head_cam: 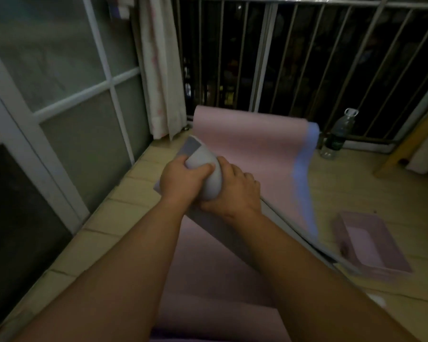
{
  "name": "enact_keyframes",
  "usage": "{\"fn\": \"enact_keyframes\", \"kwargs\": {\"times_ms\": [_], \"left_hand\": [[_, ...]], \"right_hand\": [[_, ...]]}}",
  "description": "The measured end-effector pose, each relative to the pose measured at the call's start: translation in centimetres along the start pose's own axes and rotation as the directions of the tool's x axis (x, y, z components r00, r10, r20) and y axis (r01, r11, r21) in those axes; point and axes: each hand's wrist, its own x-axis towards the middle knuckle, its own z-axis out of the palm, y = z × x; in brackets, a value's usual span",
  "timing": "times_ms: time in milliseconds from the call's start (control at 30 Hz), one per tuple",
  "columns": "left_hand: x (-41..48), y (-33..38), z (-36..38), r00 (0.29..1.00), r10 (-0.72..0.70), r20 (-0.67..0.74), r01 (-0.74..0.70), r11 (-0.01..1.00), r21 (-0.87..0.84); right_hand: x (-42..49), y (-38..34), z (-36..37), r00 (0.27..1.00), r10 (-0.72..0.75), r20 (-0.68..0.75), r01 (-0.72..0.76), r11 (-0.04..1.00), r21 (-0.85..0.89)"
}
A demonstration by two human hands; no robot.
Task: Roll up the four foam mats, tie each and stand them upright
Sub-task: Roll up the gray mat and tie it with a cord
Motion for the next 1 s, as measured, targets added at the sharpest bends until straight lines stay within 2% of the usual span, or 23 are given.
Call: {"fn": "enact_keyframes", "kwargs": {"times_ms": [100, 200, 333, 433, 467, 500, 567, 633, 667, 733, 800, 900, 1000], "left_hand": [[-0.7, 5.8, -0.3, 0.984, 0.174, 0.025, -0.176, 0.973, 0.15], [-1.8, 11.3, -0.9, 0.925, 0.373, 0.074, -0.379, 0.891, 0.252], [-2.8, 16.7, -1.1, 0.756, 0.638, 0.15, -0.642, 0.675, 0.363], [-3.8, 18.5, -0.3, 0.596, 0.782, 0.179, -0.772, 0.498, 0.396], [-4.0, 18.3, 0.0, 0.584, 0.797, 0.151, -0.777, 0.497, 0.385], [-4.0, 17.8, 0.4, 0.602, 0.792, 0.101, -0.763, 0.535, 0.363], [-4.0, 16.4, 1.2, 0.692, 0.722, 0.0, -0.688, 0.659, 0.304], [-3.8, 15.0, 2.1, 0.772, 0.635, -0.015, -0.606, 0.744, 0.283], [-3.6, 14.6, 2.3, 0.815, 0.58, -0.014, -0.562, 0.795, 0.227], [-3.2, 14.6, 2.5, 0.88, 0.474, -0.006, -0.474, 0.88, 0.004], [-2.5, 14.7, 2.7, 0.923, 0.385, -0.001, -0.38, 0.91, -0.166], [-1.9, 15.4, 2.8, 0.956, 0.293, 0.022, -0.281, 0.933, -0.227], [-2.0, 16.4, 2.8, 0.969, 0.235, 0.07, -0.215, 0.952, -0.219]], "right_hand": [[0.1, -0.3, -4.2, 0.991, 0.024, -0.134, -0.011, 0.996, 0.092], [-0.2, -0.7, -7.9, 0.957, 0.062, -0.283, -0.001, 0.977, 0.211], [-1.2, -1.0, -11.7, 0.893, 0.158, -0.422, 0.042, 0.904, 0.426], [-2.9, 0.1, -12.7, 0.893, 0.243, -0.378, 0.013, 0.828, 0.561], [-3.5, 0.8, -12.7, 0.892, 0.279, -0.356, -0.008, 0.797, 0.604], [-4.2, 1.7, -12.6, 0.882, 0.316, -0.349, -0.026, 0.772, 0.635], [-5.1, 3.3, -12.8, 0.858, 0.374, -0.352, -0.05, 0.742, 0.668], [-5.3, 4.5, -13.1, 0.873, 0.353, -0.337, -0.037, 0.737, 0.675], [-5.4, 4.8, -13.4, 0.885, 0.33, -0.328, -0.028, 0.74, 0.672], [-5.5, 5.0, -13.6, 0.899, 0.308, -0.31, -0.028, 0.749, 0.662], [-5.4, 5.1, -13.6, 0.915, 0.273, -0.297, -0.014, 0.756, 0.654], [-4.8, 4.6, -14.7, 0.922, 0.245, -0.3, 0.059, 0.676, 0.735], [-3.5, 4.1, -17.1, 0.912, 0.299, -0.279, 0.072, 0.554, 0.829]]}}
